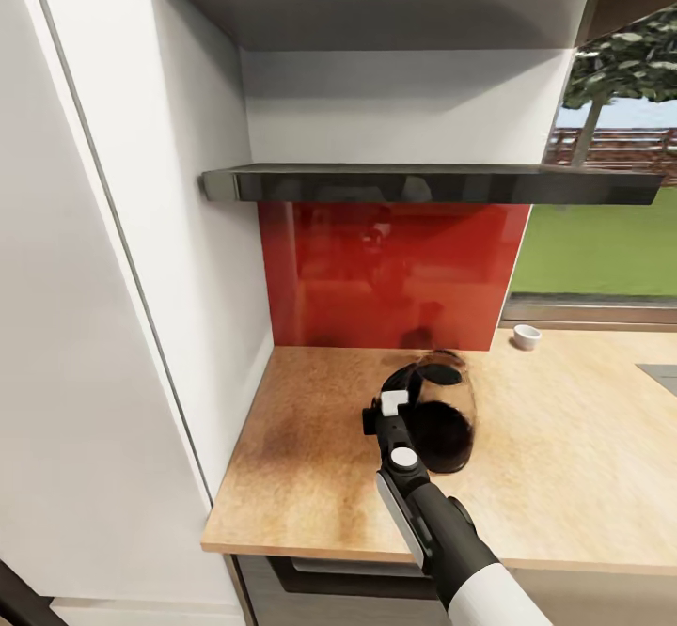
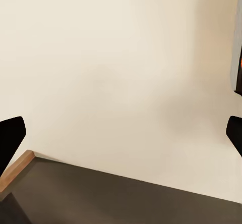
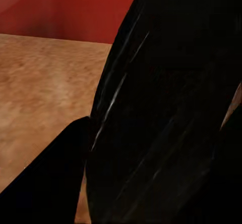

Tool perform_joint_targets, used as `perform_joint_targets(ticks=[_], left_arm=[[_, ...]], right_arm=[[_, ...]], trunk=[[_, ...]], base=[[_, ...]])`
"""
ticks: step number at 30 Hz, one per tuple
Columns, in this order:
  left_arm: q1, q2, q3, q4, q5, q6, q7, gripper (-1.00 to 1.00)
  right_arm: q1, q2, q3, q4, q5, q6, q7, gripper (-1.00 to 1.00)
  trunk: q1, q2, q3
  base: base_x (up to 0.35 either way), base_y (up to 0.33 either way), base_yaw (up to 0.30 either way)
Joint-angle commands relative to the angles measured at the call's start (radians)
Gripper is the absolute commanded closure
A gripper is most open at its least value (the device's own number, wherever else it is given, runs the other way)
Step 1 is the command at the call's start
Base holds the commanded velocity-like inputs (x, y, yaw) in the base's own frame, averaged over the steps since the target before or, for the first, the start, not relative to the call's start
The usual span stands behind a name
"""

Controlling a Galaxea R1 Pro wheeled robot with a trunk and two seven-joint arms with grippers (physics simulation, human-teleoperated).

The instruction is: Set up a coffee station on the kitchen countertop: keep the coffee maker on the countertop, move the bottle of coffee from the kitchen shelf to the counter next to the coffee maker, place a paper coffee filter on top of the coffee maker, put the saucer next to the coffee maker with the coffee cup on the saucer, and place the electric kettle next to the coffee maker.

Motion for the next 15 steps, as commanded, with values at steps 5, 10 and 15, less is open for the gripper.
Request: perform_joint_targets(ticks=[5,10,15], left_arm=[[-0.001,0.001,-0.008,0.001,0.003,0.002,0.001,-1.00],[-0.001,0.003,-0.008,0.001,0.003,0.002,0.002,-1.00],[-0.001,0.003,-0.008,0.002,0.003,0.002,0.002,-1.00]], right_arm=[[-0.001,0.000,0.002,-0.001,-0.005,0.005,-0.007,1.00],[-0.001,0.000,0.002,-0.001,-0.005,0.005,-0.007,1.00],[-0.001,0.000,0.002,-0.006,-0.005,0.005,-0.006,1.00]], trunk=[[0.001,-0.002,-0.002],[0.001,-0.002,-0.002],[0.001,-0.002,-0.002]], base=[[0.001,0.000,0.000],[0.000,0.000,0.000],[0.000,0.000,0.000]])
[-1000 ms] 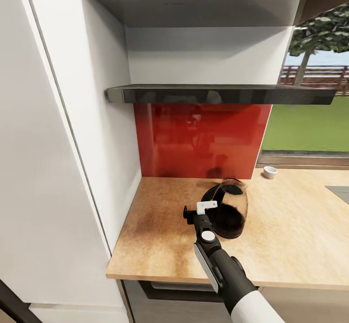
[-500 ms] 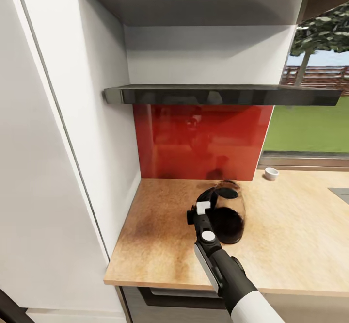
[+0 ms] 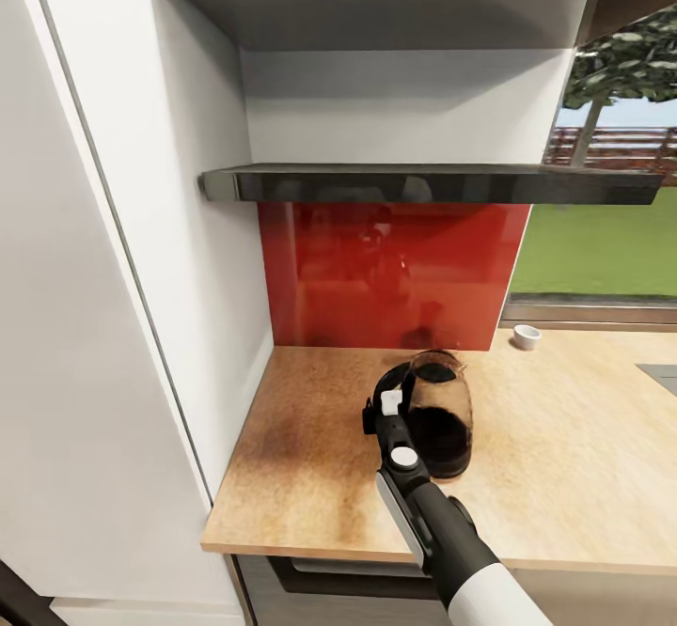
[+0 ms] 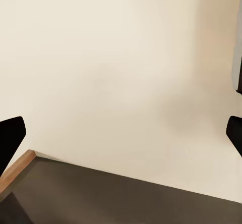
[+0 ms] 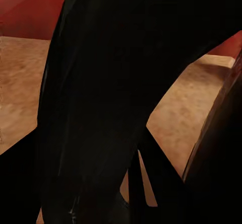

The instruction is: Set up a coffee station on the kitchen countertop: keep the coffee maker on the countertop, move the bottle of coffee from the kitchen shelf to the counter next to the coffee maker, place a paper coffee filter on top of the coffee maker, put the saucer next to the coffee maker with the coffee cup on the saucer, and place the electric kettle next to the coffee maker.

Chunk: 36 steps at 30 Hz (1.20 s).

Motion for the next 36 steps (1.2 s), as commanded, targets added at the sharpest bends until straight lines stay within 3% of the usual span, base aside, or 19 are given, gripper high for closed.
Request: perform_joint_targets(ticks=[1,4,6,12,15,17,28,36], left_arm=[[-0.001,0.000,-0.008,0.001,0.003,0.002,0.002,-1.00],[-0.001,0.001,-0.008,0.001,0.003,0.002,0.002,-1.00],[-0.001,0.001,-0.008,0.001,0.003,0.002,0.002,-1.00],[-0.001,0.001,-0.009,0.000,0.003,0.002,0.002,-1.00],[-0.002,-0.005,-0.011,0.000,0.002,0.002,0.002,-1.00],[-0.003,-0.007,-0.012,0.000,0.002,0.002,0.002,-1.00],[-0.004,-0.007,-0.009,-0.001,0.000,0.000,0.002,-1.00],[-0.004,-0.010,-0.007,-0.001,-0.001,-0.001,0.004,-1.00]], right_arm=[[-0.001,0.000,0.003,-0.006,-0.004,0.005,-0.007,1.00],[-0.001,0.000,0.004,-0.036,-0.004,0.008,-0.006,1.00],[-0.001,0.000,0.003,-0.129,-0.003,0.011,-0.004,1.00],[-0.001,0.000,0.011,-0.245,0.000,0.020,-0.003,1.00],[0.000,0.000,0.012,-0.331,0.004,0.051,-0.003,1.00],[0.000,0.000,0.012,-0.362,0.006,0.111,-0.003,1.00],[0.003,0.000,0.016,-0.392,0.005,0.132,-0.003,1.00],[0.005,0.000,0.015,-0.414,0.013,0.131,-0.005,1.00]], trunk=[[0.001,-0.002,-0.002],[0.001,-0.002,-0.002],[0.001,-0.002,-0.002],[0.001,-0.002,-0.002],[0.001,-0.002,-0.002],[0.001,-0.002,-0.002],[0.001,-0.002,-0.002],[0.001,-0.002,0.004]], base=[[0.000,0.000,0.000],[0.000,0.000,0.000],[0.000,0.000,0.000],[0.000,0.000,0.000],[0.000,0.000,0.000],[0.000,0.000,0.000],[0.000,0.000,0.000],[-0.216,-0.199,-0.168]])
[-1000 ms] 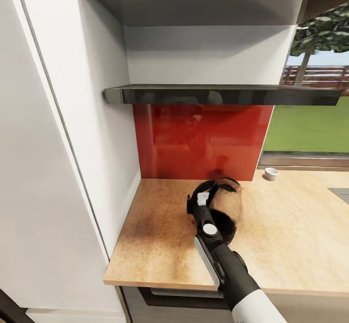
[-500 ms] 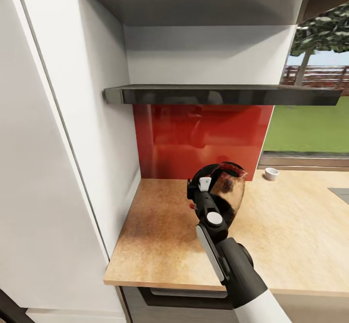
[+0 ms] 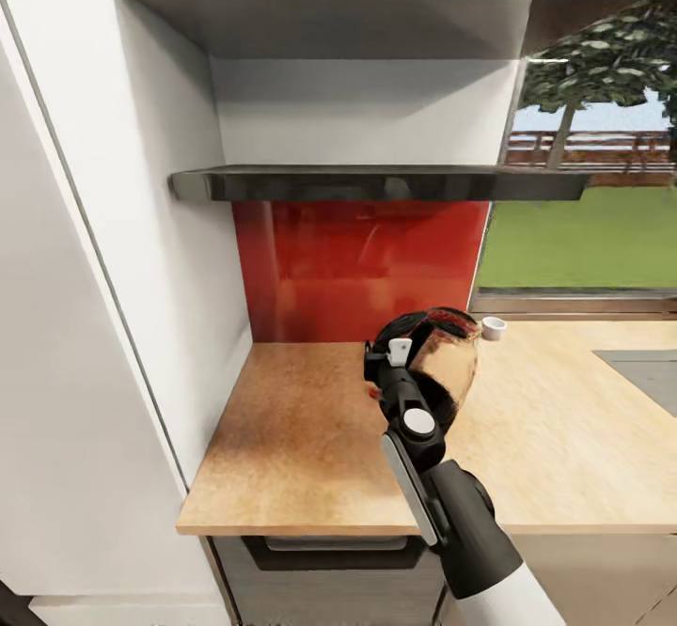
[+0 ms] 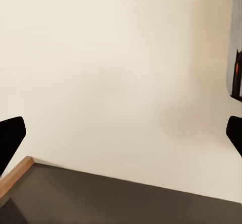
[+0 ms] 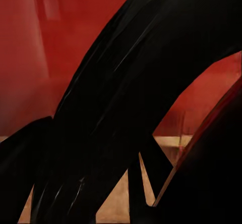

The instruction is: Set up a coffee station on the kitchen countertop: keep the coffee maker on the countertop, move the bottle of coffee from the kitchen shelf to the counter next to the coffee maker, place a paper coffee filter on top of the coffee maker, put the saucer next to the coffee maker with the coffee cup on the saucer, and place the electric kettle next to the coffee maker.

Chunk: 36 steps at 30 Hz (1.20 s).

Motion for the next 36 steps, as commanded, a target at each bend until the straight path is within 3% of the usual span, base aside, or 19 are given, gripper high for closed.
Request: perform_joint_targets(ticks=[1,16,36], left_arm=[[-0.001,0.000,-0.008,0.001,0.003,0.002,0.003,-1.00],[-0.003,-0.002,-0.008,0.001,0.003,0.003,0.004,-1.00],[-0.003,0.000,-0.008,0.001,0.003,0.003,0.005,-1.00]], right_arm=[[-0.001,0.000,0.002,-0.001,0.003,0.006,-0.007,1.00],[-0.001,0.000,0.000,-0.002,0.016,0.006,-0.007,1.00],[-0.001,0.000,0.000,0.001,0.016,0.006,-0.007,1.00]], trunk=[[0.000,-0.002,-0.001],[0.000,-0.002,0.010],[0.000,-0.002,0.010]], base=[[-0.259,-0.197,-0.226],[-0.250,-0.196,-0.257],[0.001,-0.272,-0.298]])
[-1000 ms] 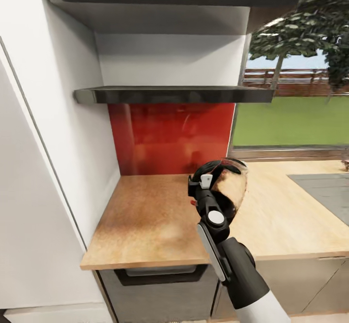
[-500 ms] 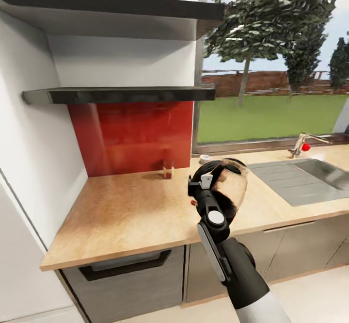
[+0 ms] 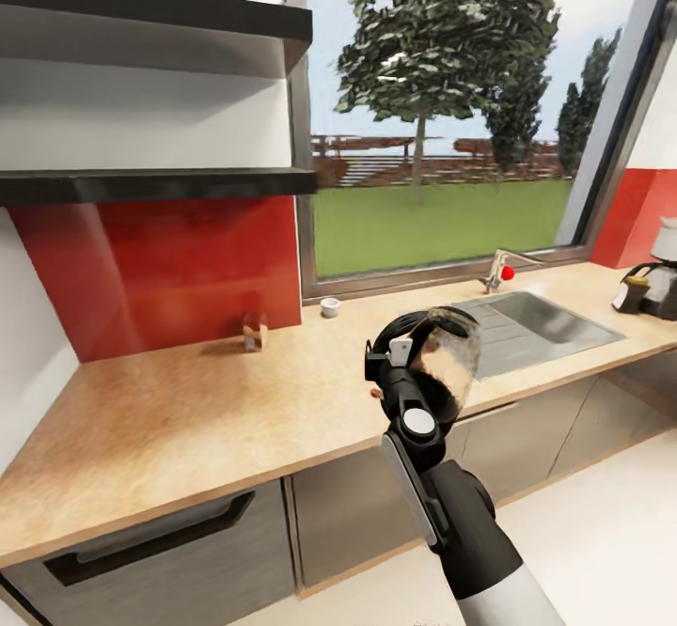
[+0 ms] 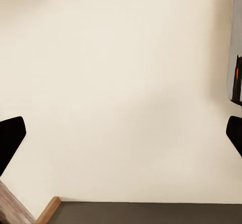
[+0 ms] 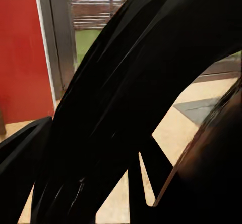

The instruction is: Set up a coffee station on the kitchen countertop: keep the coffee maker on the countertop, move the bottle of coffee from the kitchen shelf to the counter next to the coffee maker, place a paper coffee filter on top of the coffee maker, put the saucer next to the coffee maker with the coffee cup on the saucer, and place the electric kettle next to the coffee maker.

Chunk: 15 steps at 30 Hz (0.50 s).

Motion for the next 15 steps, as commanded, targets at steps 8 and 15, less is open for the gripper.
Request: perform_joint_targets(ticks=[8,15], left_arm=[[-0.001,0.002,-0.007,0.001,0.003,0.000,0.003,-1.00],[-0.001,0.000,-0.007,0.001,0.003,0.001,0.003,-1.00]], right_arm=[[-0.001,0.000,0.002,0.000,0.002,0.006,-0.006,1.00],[-0.001,0.000,0.002,0.001,0.002,0.006,-0.006,1.00]], trunk=[[0.001,-0.002,-0.002],[0.001,-0.002,-0.002]], base=[[0.076,-0.274,-0.299],[0.086,-0.274,-0.298]])
